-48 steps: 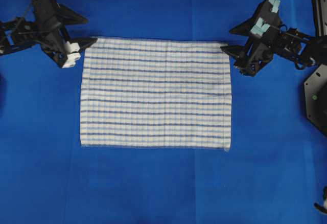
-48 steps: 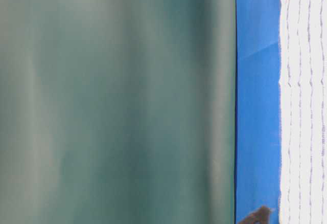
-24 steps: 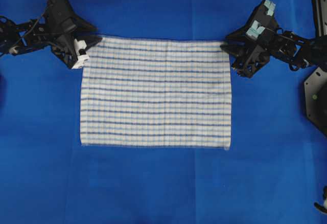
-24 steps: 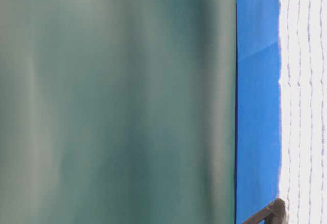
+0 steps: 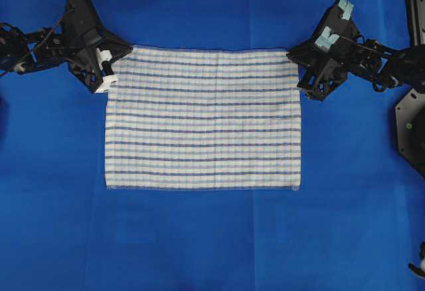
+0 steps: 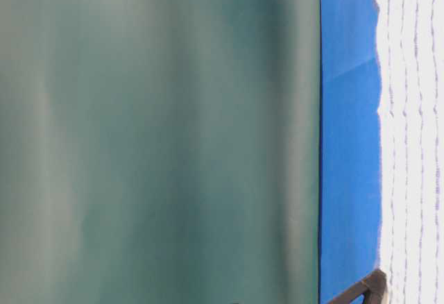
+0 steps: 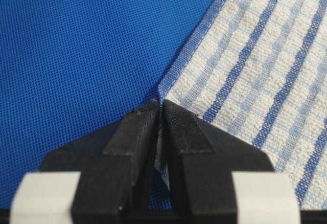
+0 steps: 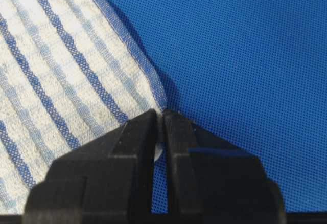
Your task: Fold the blue towel.
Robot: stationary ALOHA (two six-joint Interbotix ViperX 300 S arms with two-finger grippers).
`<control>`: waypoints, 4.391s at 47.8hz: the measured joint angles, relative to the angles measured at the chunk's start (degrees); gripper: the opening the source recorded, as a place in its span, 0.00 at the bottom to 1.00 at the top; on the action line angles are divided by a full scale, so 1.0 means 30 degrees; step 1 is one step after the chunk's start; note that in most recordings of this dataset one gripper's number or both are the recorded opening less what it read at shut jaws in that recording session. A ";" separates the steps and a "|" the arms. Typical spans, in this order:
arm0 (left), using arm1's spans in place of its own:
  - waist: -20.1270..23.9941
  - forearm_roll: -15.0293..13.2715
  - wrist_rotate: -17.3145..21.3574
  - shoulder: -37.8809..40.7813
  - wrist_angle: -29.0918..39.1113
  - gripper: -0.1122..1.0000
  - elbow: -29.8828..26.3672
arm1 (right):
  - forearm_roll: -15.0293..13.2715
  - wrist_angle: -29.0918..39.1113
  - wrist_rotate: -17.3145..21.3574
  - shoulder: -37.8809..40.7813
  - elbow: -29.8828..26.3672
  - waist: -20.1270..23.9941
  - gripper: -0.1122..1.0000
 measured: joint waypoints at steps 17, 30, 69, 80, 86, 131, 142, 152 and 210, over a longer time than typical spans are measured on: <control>-0.0527 0.0000 0.0205 -0.3779 0.3662 0.13 0.0176 | 0.0000 0.1670 -0.0059 -0.2666 0.0000 0.0000 0.15; -0.1084 0.0000 0.0264 -0.6182 0.4395 0.13 0.0527 | 0.0000 0.3047 -0.0059 -0.4629 0.0146 0.0469 0.15; -1.0020 0.0000 -0.4043 -0.8320 0.4570 0.13 0.1523 | 0.2490 0.4131 0.3369 -0.8467 0.2080 0.9727 0.15; -1.2598 -0.0029 -0.4717 -0.7646 0.4453 0.13 0.1084 | 0.3428 0.4248 0.3369 -0.8086 0.2080 1.1719 0.15; -1.3301 -0.0029 -0.4893 -0.7266 0.4453 0.13 0.0762 | 0.3691 0.4248 0.3369 -0.7617 0.1992 1.2480 0.15; -1.2949 -0.0029 -0.4629 -0.7236 0.5889 0.75 0.0762 | 0.3926 0.4834 0.3105 -0.5479 0.0469 1.2949 0.94; -1.1074 -0.0029 -0.4395 -0.8086 0.6592 0.64 0.0762 | 0.3926 0.4863 0.2197 -0.5859 0.0586 1.1719 0.90; -0.8525 -0.0029 -0.2607 -0.7969 0.6621 0.64 0.0762 | 0.3896 0.4893 0.0527 -0.5918 0.0615 0.8936 0.90; -0.7207 0.0000 -0.2578 -0.3105 0.4512 0.12 0.0908 | 0.4102 0.3486 -0.0293 -0.2168 0.0615 0.8145 0.11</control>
